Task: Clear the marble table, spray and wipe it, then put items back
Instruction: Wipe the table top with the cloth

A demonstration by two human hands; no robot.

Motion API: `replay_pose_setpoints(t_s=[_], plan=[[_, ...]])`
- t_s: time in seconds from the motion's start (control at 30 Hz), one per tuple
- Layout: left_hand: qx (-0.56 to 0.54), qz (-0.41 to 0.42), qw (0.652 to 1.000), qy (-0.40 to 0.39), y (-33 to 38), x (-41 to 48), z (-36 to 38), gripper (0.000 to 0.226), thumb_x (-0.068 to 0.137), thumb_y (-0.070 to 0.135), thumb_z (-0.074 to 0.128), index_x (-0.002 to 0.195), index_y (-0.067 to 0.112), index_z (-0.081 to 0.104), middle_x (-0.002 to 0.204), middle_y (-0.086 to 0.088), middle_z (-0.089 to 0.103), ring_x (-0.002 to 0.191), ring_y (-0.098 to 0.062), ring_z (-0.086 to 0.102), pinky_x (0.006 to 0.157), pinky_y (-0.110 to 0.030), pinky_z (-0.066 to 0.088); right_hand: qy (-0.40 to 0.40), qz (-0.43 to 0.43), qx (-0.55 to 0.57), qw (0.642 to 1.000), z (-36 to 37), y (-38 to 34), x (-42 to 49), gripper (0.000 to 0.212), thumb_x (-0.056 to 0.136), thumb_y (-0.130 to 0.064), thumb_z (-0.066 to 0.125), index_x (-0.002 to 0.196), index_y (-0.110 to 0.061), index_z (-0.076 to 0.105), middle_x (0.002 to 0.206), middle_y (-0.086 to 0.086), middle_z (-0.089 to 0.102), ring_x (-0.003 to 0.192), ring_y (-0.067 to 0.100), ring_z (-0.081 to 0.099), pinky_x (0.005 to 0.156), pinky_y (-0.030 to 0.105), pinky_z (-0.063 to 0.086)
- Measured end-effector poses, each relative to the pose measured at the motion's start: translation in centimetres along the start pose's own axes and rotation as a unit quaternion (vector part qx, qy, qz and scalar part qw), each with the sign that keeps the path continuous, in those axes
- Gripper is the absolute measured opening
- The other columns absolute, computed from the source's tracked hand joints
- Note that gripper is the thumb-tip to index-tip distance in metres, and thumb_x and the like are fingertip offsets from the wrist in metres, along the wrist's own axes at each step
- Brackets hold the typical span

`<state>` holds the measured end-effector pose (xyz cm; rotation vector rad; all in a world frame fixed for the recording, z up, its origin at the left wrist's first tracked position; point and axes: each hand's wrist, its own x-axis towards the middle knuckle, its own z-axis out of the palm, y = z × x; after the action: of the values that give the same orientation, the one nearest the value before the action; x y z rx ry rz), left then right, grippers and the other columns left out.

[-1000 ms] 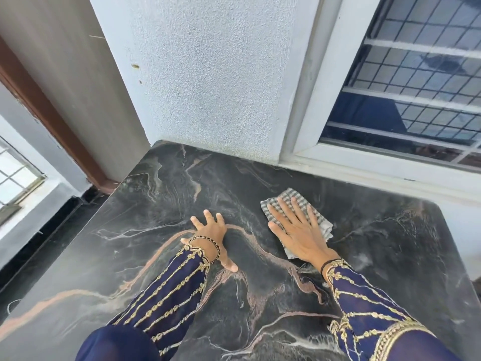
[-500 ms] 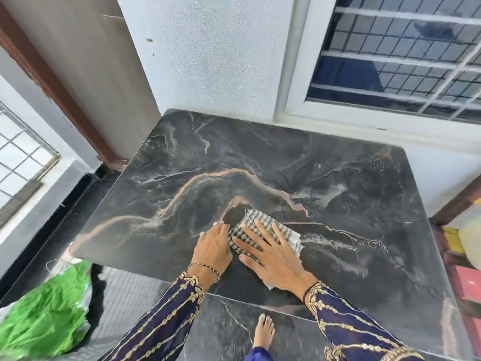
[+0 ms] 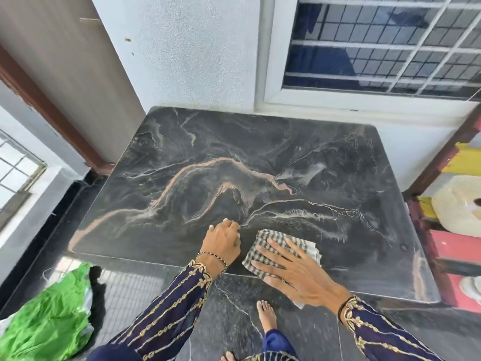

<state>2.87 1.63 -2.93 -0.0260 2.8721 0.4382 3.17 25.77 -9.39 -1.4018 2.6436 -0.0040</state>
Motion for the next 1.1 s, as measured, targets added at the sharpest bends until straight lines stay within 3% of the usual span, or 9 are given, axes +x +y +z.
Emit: replay_pose_setpoints(t_s=[0.17, 0.33, 0.47, 0.57, 0.7, 0.8, 0.97, 1.1], plan=[[-0.086, 0.020, 0.996, -0.033, 1.3, 1.7, -0.3, 0.034, 0.096, 0.023, 0.046, 0.128, 0.011, 0.054, 0.129, -0.005, 0.057, 0.114, -0.028, 0.059, 0.097, -0.038, 0.046, -0.004, -0.024, -0.011, 1.000, -0.5, 2.9, 0.8, 0.050, 0.108, -0.055, 0.025, 0.158, -0.044, 0.023, 0.170, -0.011, 0.011, 0.157, 0.017, 0.006, 0.124, 0.048, 0.001], [-0.106, 0.016, 0.994, -0.026, 1.5, 4.8, 0.3, 0.043, 0.097, 0.026, 0.045, 0.139, 0.017, 0.044, 0.136, -0.002, 0.053, 0.121, -0.023, 0.055, 0.100, -0.031, 0.044, 0.010, -0.007, 0.001, 1.000, -1.0, 8.0, 3.9, 0.049, 0.108, -0.056, 0.026, 0.156, -0.048, 0.023, 0.170, -0.014, 0.008, 0.158, 0.016, 0.004, 0.124, 0.048, 0.002], [-0.113, 0.010, 0.993, -0.010, 1.7, 8.6, 1.4, 0.052, 0.098, 0.039, 0.045, 0.145, 0.020, 0.035, 0.146, 0.003, 0.043, 0.134, -0.017, 0.043, 0.109, -0.029, 0.036, 0.003, 0.001, -0.005, 1.000, -1.7, 13.1, 7.4, 0.050, 0.108, -0.058, 0.023, 0.157, -0.050, 0.017, 0.170, -0.016, 0.003, 0.157, 0.014, -0.001, 0.124, 0.047, -0.003], [-0.106, 0.023, 0.994, -0.003, 2.4, 12.3, 1.8, 0.071, 0.093, 0.054, 0.047, 0.150, 0.018, 0.027, 0.157, 0.001, 0.029, 0.148, -0.014, 0.019, 0.119, -0.029, 0.020, 0.010, 0.018, 0.000, 1.000, -2.2, 17.3, 10.6, 0.051, 0.107, -0.061, 0.019, 0.157, -0.050, 0.015, 0.169, -0.017, -0.001, 0.157, 0.012, -0.005, 0.124, 0.044, -0.009], [-0.038, 0.015, 0.999, -0.036, 3.7, 18.6, 1.1, 0.121, 0.069, 0.081, 0.052, 0.154, 0.013, -0.002, 0.164, -0.003, -0.001, 0.151, -0.016, -0.006, 0.123, -0.039, 0.003, 0.013, 0.024, -0.004, 1.000, -2.6, 22.6, 14.6, 0.053, 0.106, -0.063, 0.016, 0.157, -0.052, 0.008, 0.168, -0.019, -0.007, 0.156, 0.011, -0.012, 0.124, 0.044, -0.011], [0.040, -0.025, 0.997, -0.058, 4.9, 23.5, -0.4, 0.150, 0.049, 0.088, 0.059, 0.151, 0.008, -0.015, 0.163, -0.008, -0.008, 0.150, -0.026, -0.010, 0.122, -0.050, 0.004, 0.010, 0.022, 0.001, 1.000, -2.9, 25.8, 17.1, 0.053, 0.105, -0.064, 0.015, 0.156, -0.053, 0.011, 0.168, -0.021, -0.009, 0.155, 0.009, -0.014, 0.124, 0.046, -0.008], [0.062, -0.113, 0.985, -0.112, 6.7, 29.7, -3.2, 0.167, 0.038, 0.078, 0.077, 0.147, 0.004, -0.025, 0.161, -0.015, -0.008, 0.149, -0.037, -0.007, 0.114, -0.066, 0.017, 0.019, 0.040, 0.008, 0.999, -4.0, 30.6, 21.1, 0.053, 0.104, -0.064, 0.012, 0.156, -0.054, 0.007, 0.167, -0.022, -0.009, 0.154, 0.007, -0.016, 0.121, 0.036, -0.021], [0.098, -0.134, 0.972, -0.168, 7.4, 31.3, -3.5, 0.159, 0.045, 0.069, 0.082, 0.148, -0.001, -0.016, 0.159, -0.020, -0.012, 0.148, -0.040, -0.008, 0.109, -0.069, 0.024, 0.009, 0.066, 0.007, 0.998, -4.9, 34.4, 24.5, 0.055, 0.102, -0.064, 0.007, 0.156, -0.055, 0.002, 0.167, -0.023, -0.009, 0.155, 0.006, -0.014, 0.125, 0.042, -0.010]])
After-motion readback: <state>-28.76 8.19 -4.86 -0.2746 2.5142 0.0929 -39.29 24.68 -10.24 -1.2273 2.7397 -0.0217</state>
